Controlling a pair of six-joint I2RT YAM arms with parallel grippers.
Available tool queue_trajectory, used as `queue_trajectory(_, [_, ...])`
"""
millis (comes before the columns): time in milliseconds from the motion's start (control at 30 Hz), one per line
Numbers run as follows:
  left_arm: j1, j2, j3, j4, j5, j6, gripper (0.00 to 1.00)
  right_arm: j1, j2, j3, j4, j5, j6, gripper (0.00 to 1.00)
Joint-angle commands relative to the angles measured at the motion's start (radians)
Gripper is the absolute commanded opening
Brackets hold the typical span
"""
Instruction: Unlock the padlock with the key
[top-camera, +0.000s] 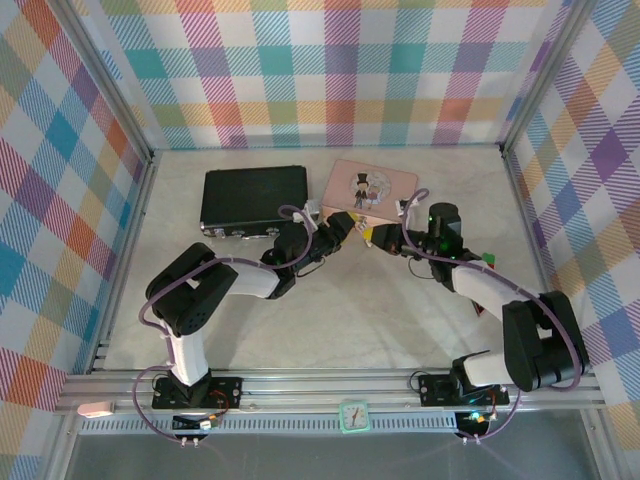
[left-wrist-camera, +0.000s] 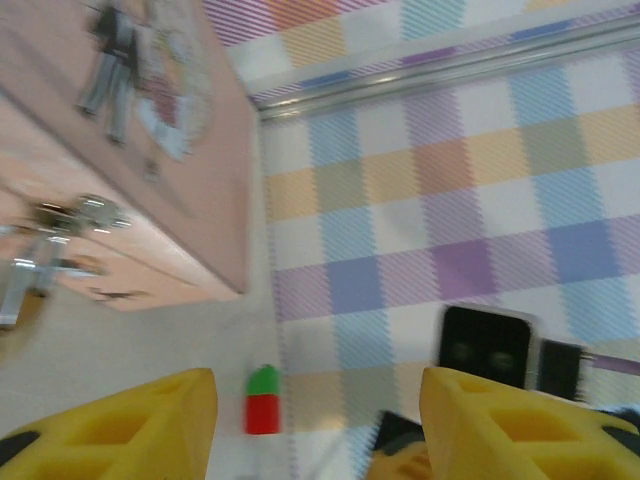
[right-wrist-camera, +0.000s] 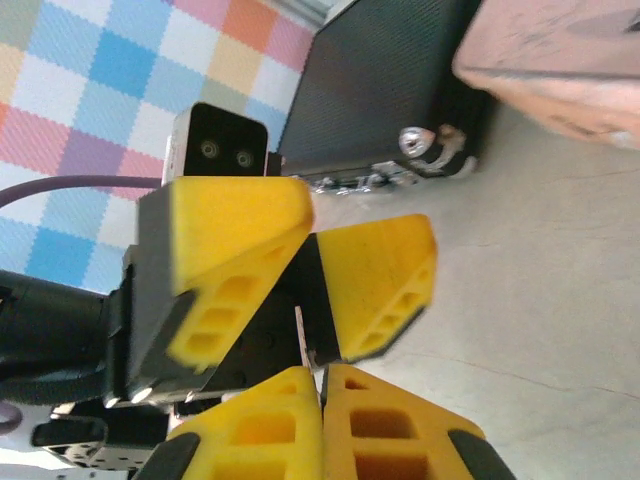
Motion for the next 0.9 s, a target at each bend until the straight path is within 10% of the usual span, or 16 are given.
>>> queue_trajectory(0, [0.023,-0.012,0.045,-0.226,0.028,0.147,0.54,-0.045,-0.046,0.029,-0.228,0.061,-0.14,0.0])
queue_trajectory(333, [-0.066,0.108,0.325,-0.766,-0.127,0.467,0.54,-0.118,-0.135,0.035,-0.442,0.209,-0.244,0.0])
queue_trajectory(867, [-0.153,0.347,0.603,-0.912,-0.419,0.51,0.55,-0.136,-0.173,-0.03,-0.357,0.151,-0.199,0.0])
